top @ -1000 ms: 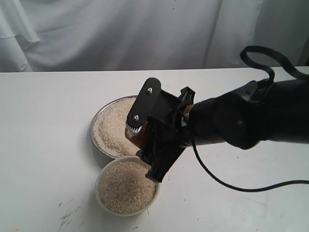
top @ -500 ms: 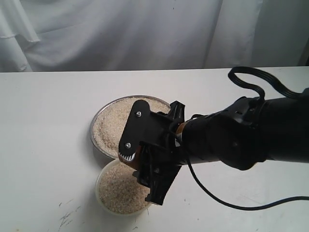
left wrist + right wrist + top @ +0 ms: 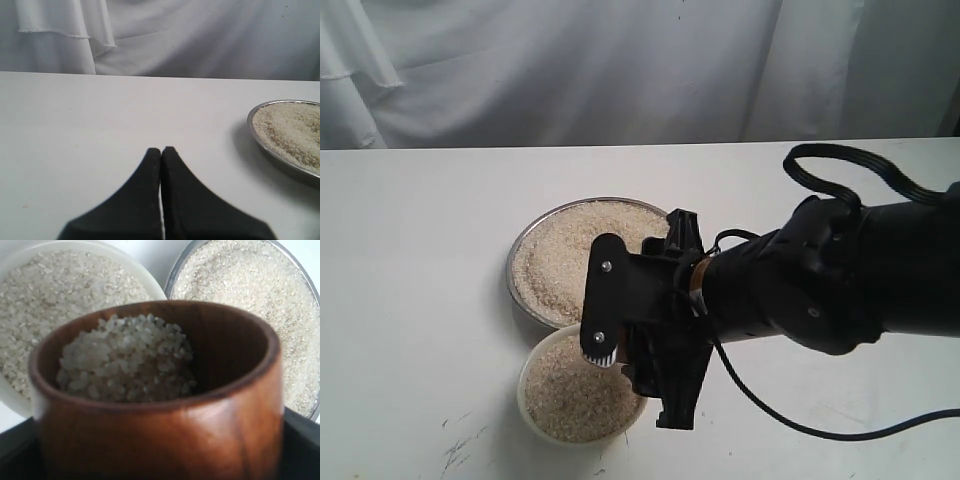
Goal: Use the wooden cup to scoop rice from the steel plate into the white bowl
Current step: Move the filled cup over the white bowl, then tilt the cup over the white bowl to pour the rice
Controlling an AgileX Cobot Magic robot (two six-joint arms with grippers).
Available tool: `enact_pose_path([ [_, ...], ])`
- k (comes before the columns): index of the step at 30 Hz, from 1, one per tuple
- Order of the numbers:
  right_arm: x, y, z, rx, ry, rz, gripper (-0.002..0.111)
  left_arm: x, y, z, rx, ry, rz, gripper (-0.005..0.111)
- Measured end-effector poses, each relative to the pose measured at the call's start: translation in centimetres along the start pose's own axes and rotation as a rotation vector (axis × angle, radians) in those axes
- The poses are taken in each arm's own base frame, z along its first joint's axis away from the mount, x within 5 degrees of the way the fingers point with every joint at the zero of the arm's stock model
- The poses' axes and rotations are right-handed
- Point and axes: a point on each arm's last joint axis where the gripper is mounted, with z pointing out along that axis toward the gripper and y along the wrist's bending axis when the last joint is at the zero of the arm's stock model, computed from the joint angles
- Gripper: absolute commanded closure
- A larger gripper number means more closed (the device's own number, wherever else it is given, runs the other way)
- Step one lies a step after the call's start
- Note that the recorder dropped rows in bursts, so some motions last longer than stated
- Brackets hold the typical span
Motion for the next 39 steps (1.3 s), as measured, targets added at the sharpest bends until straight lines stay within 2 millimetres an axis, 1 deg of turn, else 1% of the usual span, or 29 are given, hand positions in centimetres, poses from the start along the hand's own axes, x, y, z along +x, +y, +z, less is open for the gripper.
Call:
enact_pose_path([
  [5, 0.3, -0.1, 0.0, 0.011, 0.039, -0.126, 0.108, 0.0, 0.0, 0.0, 0.000, 0.000, 0.000, 0.107],
  [10, 0.1, -0.4, -0.1, 0.023, 0.043, -0.171, 0.108, 0.0, 0.0, 0.0, 0.000, 0.000, 0.000, 0.107],
  [12, -0.5, -1.0, -0.3, 0.044, 0.032, -0.182, 0.108, 0.0, 0.0, 0.0, 0.000, 0.000, 0.000, 0.107],
  [15, -0.8, -1.7, -0.3, 0.058, 0.049, -0.232, 0.108, 0.0, 0.0, 0.0, 0.000, 0.000, 0.000, 0.107],
  [17, -0.7, -1.7, -0.3, 0.060, 0.068, -0.275, 0.108, 0.0, 0.0, 0.0, 0.000, 0.000, 0.000, 0.107],
  [21, -0.6, -1.8, -0.3, 0.062, 0.081, -0.301, 0.108, 0.0, 0.0, 0.0, 0.000, 0.000, 0.000, 0.107],
  [28, -0.9, -1.2, -0.1, 0.058, 0.128, -0.457, 0.108, 0.0, 0.0, 0.0, 0.000, 0.000, 0.000, 0.107],
  [34, -1.3, -0.7, 0.1, 0.053, 0.126, -0.496, 0.108, 0.0, 0.0, 0.0, 0.000, 0.000, 0.000, 0.107],
  [39, -1.1, -0.3, 1.0, 0.030, 0.140, -0.506, 0.108, 0.0, 0.0, 0.0, 0.000, 0.000, 0.000, 0.107],
])
